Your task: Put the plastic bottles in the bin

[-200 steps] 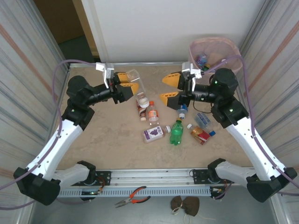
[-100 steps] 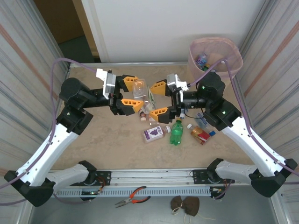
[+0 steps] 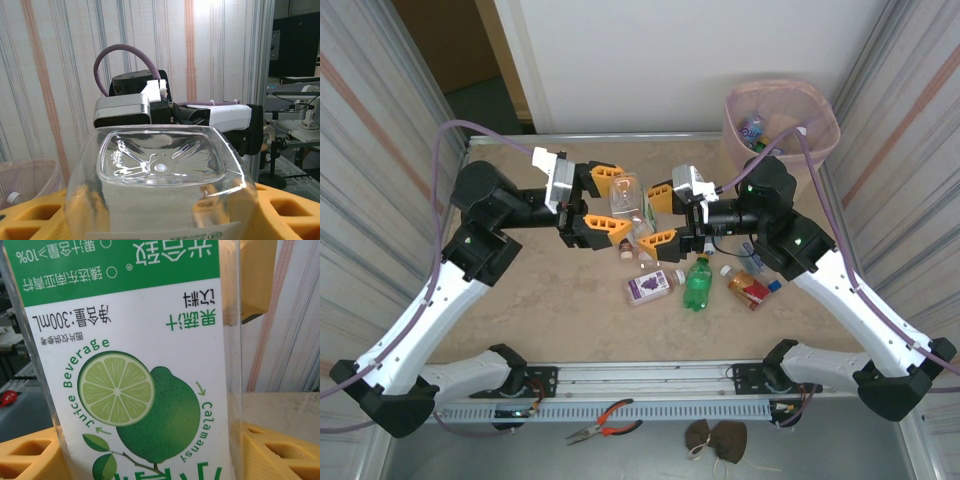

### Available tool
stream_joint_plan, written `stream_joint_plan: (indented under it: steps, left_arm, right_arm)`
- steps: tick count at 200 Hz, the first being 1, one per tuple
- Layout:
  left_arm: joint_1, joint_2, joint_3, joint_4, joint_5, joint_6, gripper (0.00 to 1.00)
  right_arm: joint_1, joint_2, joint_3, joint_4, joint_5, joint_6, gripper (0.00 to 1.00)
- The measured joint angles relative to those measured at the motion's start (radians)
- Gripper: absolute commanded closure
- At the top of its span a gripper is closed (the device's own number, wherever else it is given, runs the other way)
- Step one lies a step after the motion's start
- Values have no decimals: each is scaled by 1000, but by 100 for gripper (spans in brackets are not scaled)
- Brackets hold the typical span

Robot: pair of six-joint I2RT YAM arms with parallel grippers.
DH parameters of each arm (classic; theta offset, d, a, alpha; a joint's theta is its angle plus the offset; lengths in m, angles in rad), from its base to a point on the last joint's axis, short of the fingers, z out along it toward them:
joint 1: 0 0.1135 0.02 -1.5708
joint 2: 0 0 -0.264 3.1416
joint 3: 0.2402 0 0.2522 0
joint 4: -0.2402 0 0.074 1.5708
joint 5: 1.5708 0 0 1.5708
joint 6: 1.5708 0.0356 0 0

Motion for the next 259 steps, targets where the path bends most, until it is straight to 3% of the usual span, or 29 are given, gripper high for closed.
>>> stream_joint_plan:
  steps: [35, 87, 162, 204, 259]
  left_arm:
    - [0, 0, 5, 0, 0, 0, 42]
    - [0, -7, -1, 2, -37, 14, 15]
    - [0, -110, -105, -29, -184, 61, 11]
    - [0, -139, -174, -70, -267, 80, 11]
    - [0, -139, -210, -96, -311, 79, 11]
  right_arm:
    - [3, 0, 10, -6, 6, -7, 42]
    - [7, 0, 13, -14, 20, -10, 44]
    - [-11, -9, 48, -88, 150, -10, 43]
    - [-162, -14, 100, -133, 246, 43, 47]
    - [-486, 34, 194, -227, 387, 180, 56]
